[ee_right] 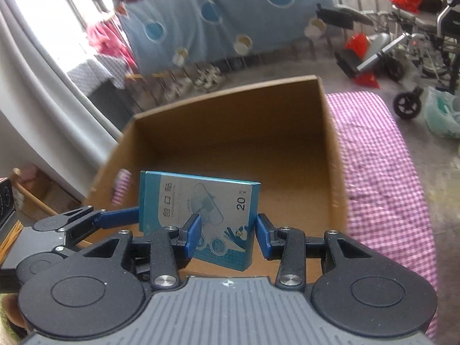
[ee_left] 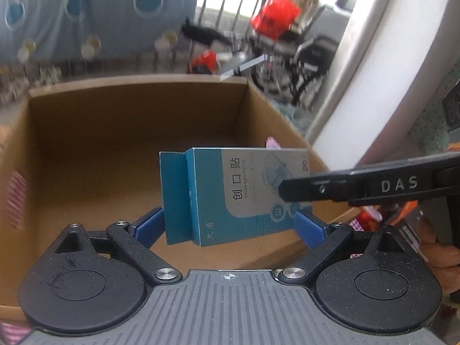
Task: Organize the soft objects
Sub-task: 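Lower the blue box into the cardboard box and open the right gripper, then withdraw the right gripper from the cardboard box toward the teal towel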
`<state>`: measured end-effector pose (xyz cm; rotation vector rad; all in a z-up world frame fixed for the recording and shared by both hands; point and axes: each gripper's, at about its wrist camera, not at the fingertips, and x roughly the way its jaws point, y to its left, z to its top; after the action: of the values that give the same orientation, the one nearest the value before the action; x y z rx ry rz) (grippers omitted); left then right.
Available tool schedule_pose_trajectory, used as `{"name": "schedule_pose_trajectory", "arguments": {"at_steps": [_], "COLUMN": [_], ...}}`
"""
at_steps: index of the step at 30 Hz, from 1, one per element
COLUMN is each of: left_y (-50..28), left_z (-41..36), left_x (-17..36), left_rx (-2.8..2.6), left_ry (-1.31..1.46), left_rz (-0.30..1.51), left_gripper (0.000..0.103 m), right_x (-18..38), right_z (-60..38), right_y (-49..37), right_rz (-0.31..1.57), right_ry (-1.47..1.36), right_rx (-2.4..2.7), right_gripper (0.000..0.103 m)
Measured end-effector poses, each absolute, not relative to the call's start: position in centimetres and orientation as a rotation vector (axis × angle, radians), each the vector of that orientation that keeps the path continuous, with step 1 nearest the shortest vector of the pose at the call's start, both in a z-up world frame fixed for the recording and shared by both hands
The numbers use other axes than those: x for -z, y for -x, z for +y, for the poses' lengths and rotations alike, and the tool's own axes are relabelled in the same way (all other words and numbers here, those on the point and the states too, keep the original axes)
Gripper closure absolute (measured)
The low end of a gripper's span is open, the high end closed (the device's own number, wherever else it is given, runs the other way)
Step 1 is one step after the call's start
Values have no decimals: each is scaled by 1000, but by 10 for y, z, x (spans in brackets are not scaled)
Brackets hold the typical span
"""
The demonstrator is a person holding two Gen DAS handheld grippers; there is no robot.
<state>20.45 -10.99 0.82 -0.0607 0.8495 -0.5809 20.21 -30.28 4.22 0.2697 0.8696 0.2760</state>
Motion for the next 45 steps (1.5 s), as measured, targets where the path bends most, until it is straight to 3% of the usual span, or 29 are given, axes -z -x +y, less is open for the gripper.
{"name": "schedule_pose_trajectory", "arguments": {"at_steps": [10, 14, 22, 26, 38, 45], "left_y": [-231, -238, -230, -212, -183, -176], "left_z": [-119, -116, -91, -56, 47, 69], "left_x": [14, 21, 2, -20, -25, -23], "left_rx": [651, 656, 663, 620, 408, 419], "left_ry": [199, 242, 285, 284, 340, 394], "left_rz": [1047, 1111, 1020, 902, 791, 754], "left_gripper": [8, 7, 6, 1, 0, 0], "right_x": [-32, -33, -53, -57, 18, 52], "right_z": [-303, -301, -292, -273, -197, -208], "right_y": [-234, -243, -244, -254, -318, -324], "right_rz": [1085, 1150, 1075, 1073, 1441, 1570], "right_ry": [-99, -71, 5, -34, -134, -108], "right_rx": [-210, -196, -177, -271, -429, -306], "right_gripper": [57, 48, 49, 58, 57, 57]}}
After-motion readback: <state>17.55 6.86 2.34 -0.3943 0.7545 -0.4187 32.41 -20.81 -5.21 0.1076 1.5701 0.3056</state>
